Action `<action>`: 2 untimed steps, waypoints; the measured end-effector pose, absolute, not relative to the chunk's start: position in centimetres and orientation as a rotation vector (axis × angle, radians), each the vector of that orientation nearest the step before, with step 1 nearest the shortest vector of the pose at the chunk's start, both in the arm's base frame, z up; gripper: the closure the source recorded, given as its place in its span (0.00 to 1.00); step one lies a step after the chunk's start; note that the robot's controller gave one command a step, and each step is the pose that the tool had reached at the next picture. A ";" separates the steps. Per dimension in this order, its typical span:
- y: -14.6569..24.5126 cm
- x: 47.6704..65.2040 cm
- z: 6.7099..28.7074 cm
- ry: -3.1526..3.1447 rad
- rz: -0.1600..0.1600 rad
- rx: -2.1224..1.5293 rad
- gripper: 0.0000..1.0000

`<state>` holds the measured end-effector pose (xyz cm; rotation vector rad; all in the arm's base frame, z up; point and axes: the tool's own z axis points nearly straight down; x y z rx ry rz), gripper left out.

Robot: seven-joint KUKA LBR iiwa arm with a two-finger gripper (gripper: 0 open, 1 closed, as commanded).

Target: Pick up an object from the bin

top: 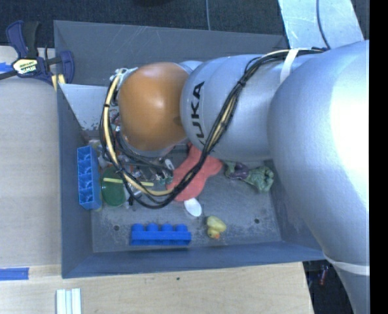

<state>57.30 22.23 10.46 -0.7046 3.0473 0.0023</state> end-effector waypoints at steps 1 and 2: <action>19.8 59.1 8.1 3.080 0.004 -0.557 0.00; 15.2 60.0 10.1 2.982 0.003 -0.967 1.00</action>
Offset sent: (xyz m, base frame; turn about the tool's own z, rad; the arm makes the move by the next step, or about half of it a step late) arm 0.0262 -0.0706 -0.0040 -0.1765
